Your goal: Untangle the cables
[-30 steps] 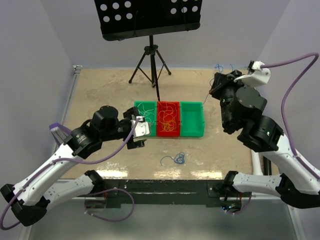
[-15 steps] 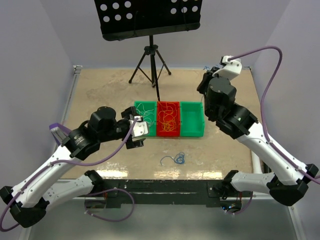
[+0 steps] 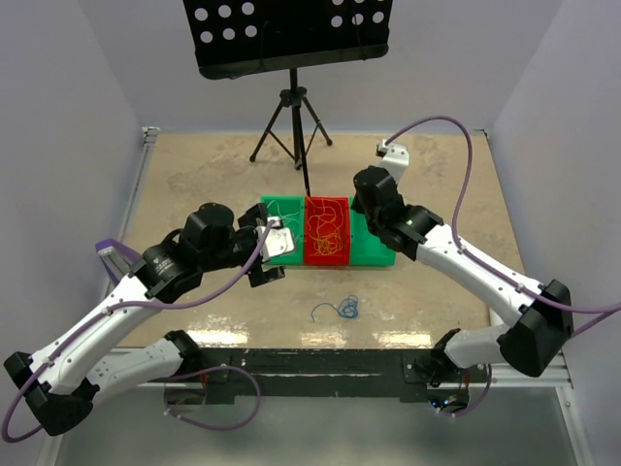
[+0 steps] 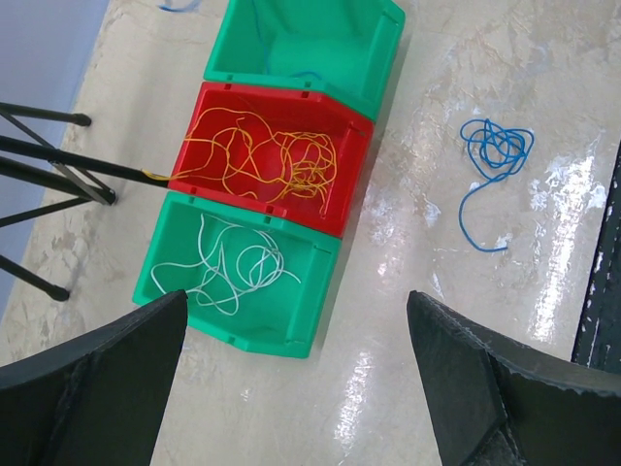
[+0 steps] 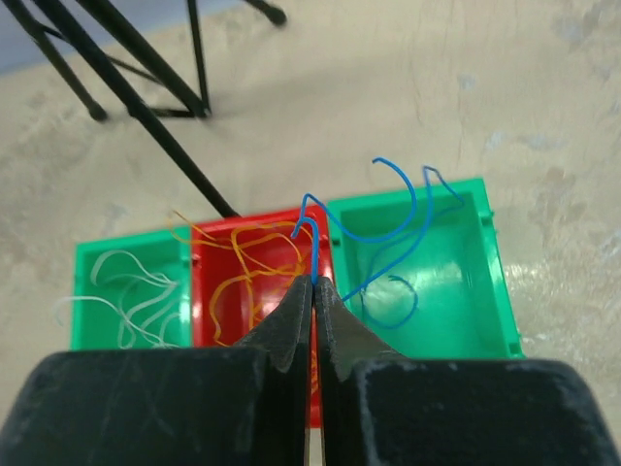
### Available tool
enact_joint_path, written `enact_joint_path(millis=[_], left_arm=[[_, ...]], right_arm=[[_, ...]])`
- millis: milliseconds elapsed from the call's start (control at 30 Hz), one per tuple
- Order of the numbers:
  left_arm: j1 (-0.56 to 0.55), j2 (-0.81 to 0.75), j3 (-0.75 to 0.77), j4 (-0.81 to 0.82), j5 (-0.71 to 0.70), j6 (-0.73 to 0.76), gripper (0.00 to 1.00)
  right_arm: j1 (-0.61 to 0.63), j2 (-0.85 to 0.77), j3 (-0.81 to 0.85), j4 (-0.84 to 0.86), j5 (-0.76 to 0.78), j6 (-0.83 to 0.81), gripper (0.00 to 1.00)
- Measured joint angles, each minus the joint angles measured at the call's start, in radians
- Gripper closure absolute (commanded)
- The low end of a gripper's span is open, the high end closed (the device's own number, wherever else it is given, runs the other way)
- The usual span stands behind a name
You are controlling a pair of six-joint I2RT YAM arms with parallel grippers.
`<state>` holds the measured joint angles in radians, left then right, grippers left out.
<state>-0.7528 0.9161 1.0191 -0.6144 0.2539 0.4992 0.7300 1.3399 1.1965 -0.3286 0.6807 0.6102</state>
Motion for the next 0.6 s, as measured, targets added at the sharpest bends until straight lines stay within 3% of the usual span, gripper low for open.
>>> enact_joint_path(millis=[400, 600], left_arm=[[0.0, 0.001, 0.011, 0.013, -0.023, -0.01, 0.0], [0.0, 0.001, 0.011, 0.015, -0.023, -0.01, 0.0]], right_arm=[[-0.16, -0.005, -0.216, 0.077, -0.254, 0.099, 1.0], [-0.193, 0.042, -0.253, 0.092, -0.291, 0.126, 1.0]])
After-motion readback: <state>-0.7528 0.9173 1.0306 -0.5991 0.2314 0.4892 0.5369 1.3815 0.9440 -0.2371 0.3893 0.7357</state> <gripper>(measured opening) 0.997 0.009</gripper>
